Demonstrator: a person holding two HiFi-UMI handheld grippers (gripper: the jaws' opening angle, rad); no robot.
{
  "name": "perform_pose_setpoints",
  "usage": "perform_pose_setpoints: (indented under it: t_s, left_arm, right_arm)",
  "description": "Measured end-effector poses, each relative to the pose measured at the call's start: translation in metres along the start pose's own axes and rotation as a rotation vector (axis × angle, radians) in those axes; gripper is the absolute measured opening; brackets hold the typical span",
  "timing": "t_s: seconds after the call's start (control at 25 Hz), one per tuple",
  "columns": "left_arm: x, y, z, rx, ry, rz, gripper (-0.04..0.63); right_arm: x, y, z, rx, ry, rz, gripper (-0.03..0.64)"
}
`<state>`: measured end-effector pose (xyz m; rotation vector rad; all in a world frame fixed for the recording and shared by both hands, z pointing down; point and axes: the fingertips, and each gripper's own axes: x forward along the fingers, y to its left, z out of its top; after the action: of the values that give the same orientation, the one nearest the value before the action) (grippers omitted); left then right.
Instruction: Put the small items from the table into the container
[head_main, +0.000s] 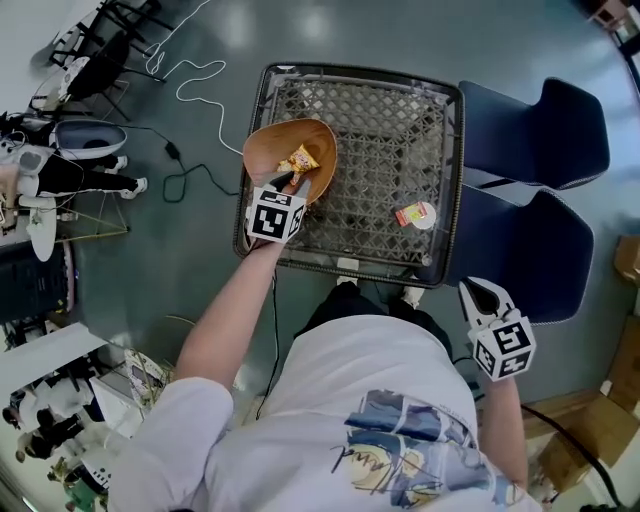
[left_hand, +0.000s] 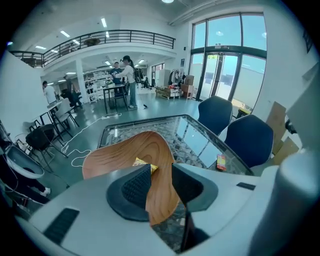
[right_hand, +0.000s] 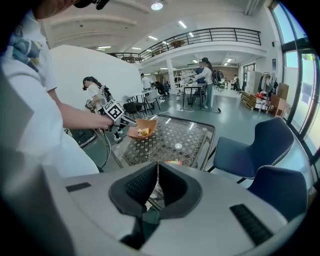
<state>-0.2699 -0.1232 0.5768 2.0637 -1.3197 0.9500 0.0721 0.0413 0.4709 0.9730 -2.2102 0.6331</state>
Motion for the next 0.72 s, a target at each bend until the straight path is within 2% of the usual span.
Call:
perform_pose_setpoints:
  t_s: [0.28,0.72]
  left_arm:
    - [-0.034,-0.08,0.013,-0.045,-0.054,-0.047,0.121]
    - [-0.056,-0.204,0.028,-0.042,-0.062,-0.15,0.121]
  right_arm:
    - [-0.002,-0.026,0.002,-0.04,-0.022,0.074,0.012]
    - [-0.015,-0.064,-0.006,-0.07,-0.044,0.15,0.012]
